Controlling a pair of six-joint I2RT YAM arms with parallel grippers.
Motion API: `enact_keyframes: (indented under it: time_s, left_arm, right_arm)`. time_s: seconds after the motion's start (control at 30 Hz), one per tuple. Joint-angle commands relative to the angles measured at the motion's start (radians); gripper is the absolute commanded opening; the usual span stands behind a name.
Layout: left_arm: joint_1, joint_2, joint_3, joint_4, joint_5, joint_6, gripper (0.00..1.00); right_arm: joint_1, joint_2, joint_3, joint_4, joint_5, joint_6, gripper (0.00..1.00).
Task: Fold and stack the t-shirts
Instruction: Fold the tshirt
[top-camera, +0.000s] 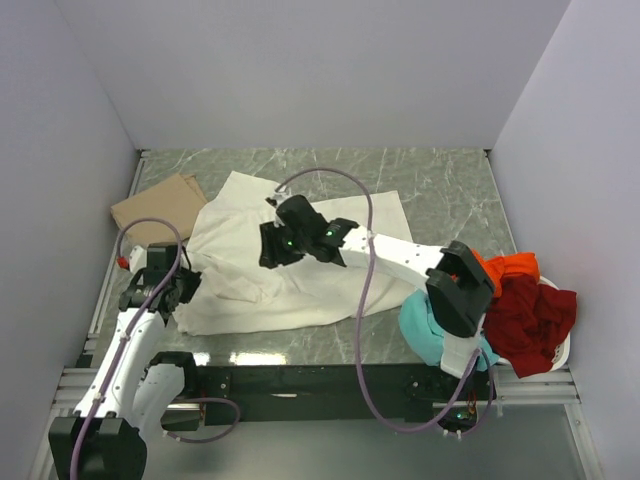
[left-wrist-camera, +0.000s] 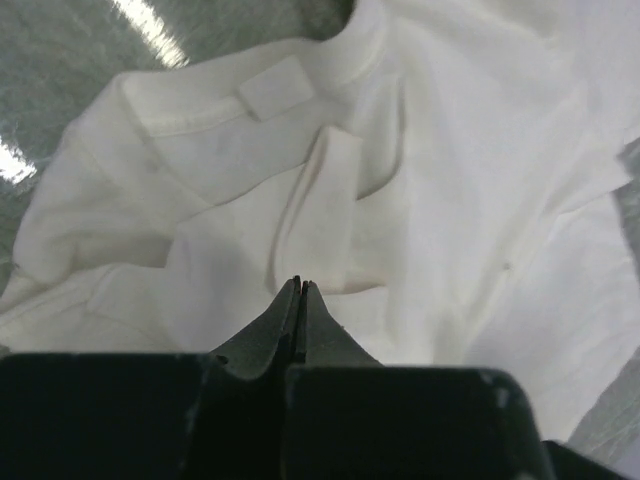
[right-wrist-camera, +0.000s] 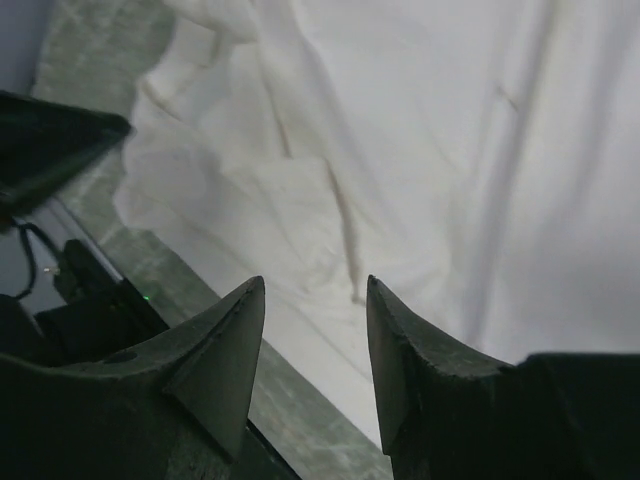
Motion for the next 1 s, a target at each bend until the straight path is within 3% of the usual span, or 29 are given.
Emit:
enact_keyframes:
  time_s: [0.0,0.33,0.97]
  left_arm:
    - [0.004,0.007,-0.083,0.066,0.051,0.025,0.00]
    - [0.001,0.073,-0.118,0.088,0.036,0.028,0.00]
    - [0.001,0.081,-0.166,0.114,0.079,0.013,0.00]
  right_arm:
    - [0.019,0.108,0.091,0.082,-0.102,-0.040,0.52]
    - [0.059,0.357,0.300,0.076,-0.154,-0.071,0.51]
    - [0.073,0.478,0.381,0.087,-0.132,-0.102,0.51]
